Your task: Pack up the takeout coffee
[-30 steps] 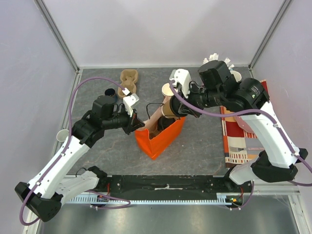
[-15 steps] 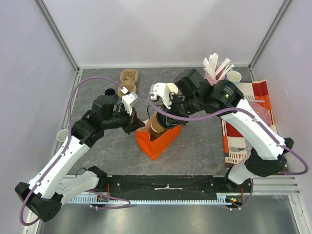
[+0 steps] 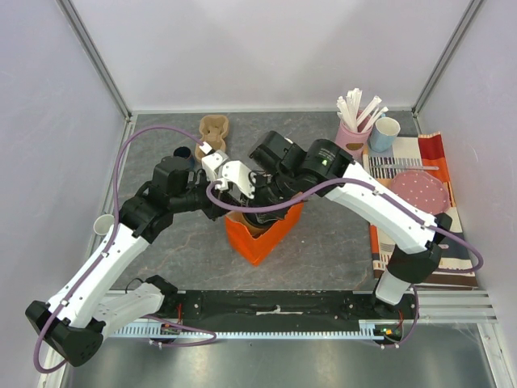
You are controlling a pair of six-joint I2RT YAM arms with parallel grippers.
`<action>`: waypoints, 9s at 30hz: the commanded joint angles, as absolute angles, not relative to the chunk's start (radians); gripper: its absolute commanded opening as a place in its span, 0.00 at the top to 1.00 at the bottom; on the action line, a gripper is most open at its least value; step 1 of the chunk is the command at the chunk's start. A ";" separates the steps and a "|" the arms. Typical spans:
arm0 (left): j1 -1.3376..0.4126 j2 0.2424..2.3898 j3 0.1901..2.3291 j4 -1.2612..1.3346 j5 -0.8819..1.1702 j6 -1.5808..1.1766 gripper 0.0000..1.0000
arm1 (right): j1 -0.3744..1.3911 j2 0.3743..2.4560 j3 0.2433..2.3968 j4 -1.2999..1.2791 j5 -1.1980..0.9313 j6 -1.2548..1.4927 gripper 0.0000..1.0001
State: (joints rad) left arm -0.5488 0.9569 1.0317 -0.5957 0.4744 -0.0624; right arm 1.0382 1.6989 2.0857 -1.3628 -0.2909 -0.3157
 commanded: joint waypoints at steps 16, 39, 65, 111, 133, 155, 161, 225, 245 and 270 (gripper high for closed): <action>-0.537 0.968 1.071 -0.568 0.523 -0.084 0.98 | 1.078 1.772 1.940 -1.281 -0.299 -0.403 1.00; -0.489 0.937 1.034 -0.532 0.571 -0.078 0.98 | 1.137 1.848 1.945 -1.305 -0.232 -0.535 1.00; -0.489 0.873 0.963 -0.518 0.635 -0.103 0.98 | 1.137 1.898 1.782 -1.213 -0.204 -0.615 0.73; -0.489 0.925 0.968 -0.574 0.629 0.060 0.98 | 1.129 1.657 1.990 -1.206 -0.089 -0.526 0.08; -0.489 0.956 1.009 -0.592 0.611 0.077 0.98 | 0.461 1.462 2.086 -0.816 -0.227 0.106 0.10; -0.489 0.948 1.028 -0.627 0.641 0.084 0.98 | 0.207 1.776 1.844 -0.618 -0.069 -0.402 0.19; -0.489 0.945 1.031 -0.640 0.641 0.097 0.98 | 0.201 1.858 1.917 -0.594 -0.037 -0.394 0.50; -0.489 1.022 1.069 -0.601 0.589 0.055 0.98 | 0.281 1.376 1.709 -0.787 -0.870 0.279 1.00; -0.489 1.022 1.081 -0.612 0.589 0.064 0.98 | 0.391 1.408 1.710 -0.792 -0.703 0.242 0.21; -0.489 0.989 1.059 -0.646 0.591 0.094 0.98 | -0.169 1.828 1.948 -0.676 -0.036 0.377 0.29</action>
